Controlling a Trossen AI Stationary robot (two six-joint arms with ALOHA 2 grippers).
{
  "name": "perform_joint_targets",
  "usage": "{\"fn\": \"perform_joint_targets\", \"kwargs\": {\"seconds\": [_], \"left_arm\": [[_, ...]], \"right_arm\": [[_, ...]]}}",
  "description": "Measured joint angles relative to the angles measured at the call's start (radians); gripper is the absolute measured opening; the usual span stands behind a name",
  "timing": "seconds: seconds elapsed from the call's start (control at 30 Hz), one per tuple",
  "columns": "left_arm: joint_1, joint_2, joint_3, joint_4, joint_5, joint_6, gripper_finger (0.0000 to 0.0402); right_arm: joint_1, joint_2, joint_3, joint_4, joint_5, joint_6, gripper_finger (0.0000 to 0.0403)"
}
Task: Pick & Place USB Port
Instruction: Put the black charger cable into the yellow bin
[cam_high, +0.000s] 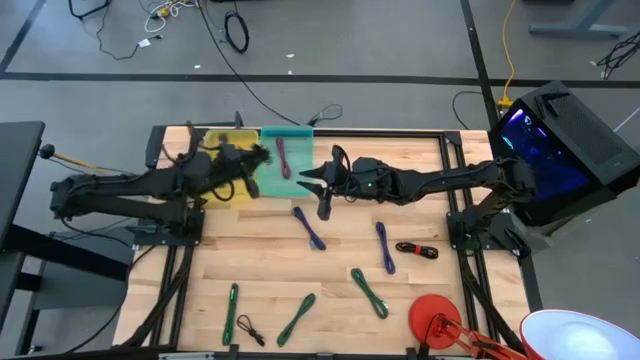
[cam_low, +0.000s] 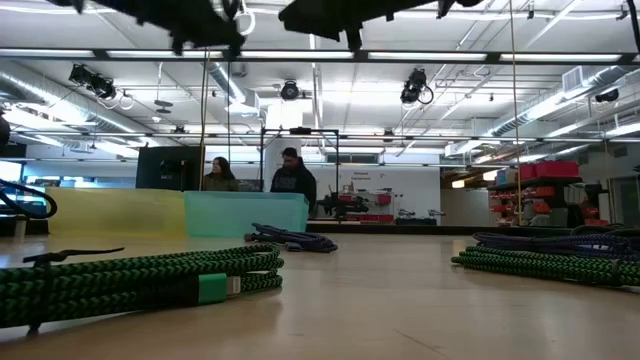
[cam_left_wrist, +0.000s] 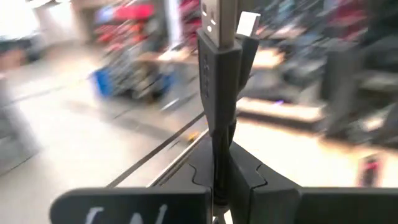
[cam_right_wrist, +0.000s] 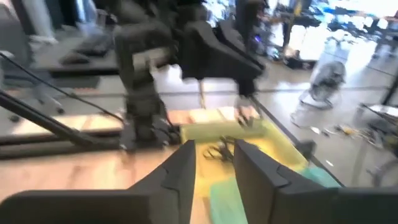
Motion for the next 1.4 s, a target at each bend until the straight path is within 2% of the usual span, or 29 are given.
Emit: {"fn": "perform_joint_targets", "kwargs": {"seconds": [0.23,0.33,0.53,0.67,1.07,1.27,1.4], "left_arm": [[0.039,-0.206,0.0,-0.498,-0.231,-0.219,0.0017],[0.059,-0.256,0.0,-0.658,-0.258,-0.311,0.0017],[0.116,-0.268,0.0,-0.847,-0.293,-0.438,0.0017],[0.169,-0.229,-0.001,-0.872,-0.313,-0.459,0.0017],[0.387,-0.029,-0.001,-0.847,-0.124,-0.374,0.0017],[0.503,0.074,-0.001,-0.735,0.057,-0.281,0.0017],[0.591,0.14,-0.001,-0.726,0.101,-0.24,0.0017]], "right_arm": [[-0.002,0.001,0.0,-0.056,0.077,0.001,0.0128],[-0.002,0.001,0.0,-0.053,0.078,0.004,0.0128],[0.0,0.001,0.0,-0.054,0.078,0.023,0.012],[0.0,0.001,0.0,-0.05,0.031,0.031,0.0115],[0.028,0.001,0.0,-0.054,0.0,0.031,0.0114],[0.046,0.001,0.0,-0.057,0.0,0.031,0.0114],[0.055,0.001,0.0,-0.067,0.0,0.031,0.0114]]}}
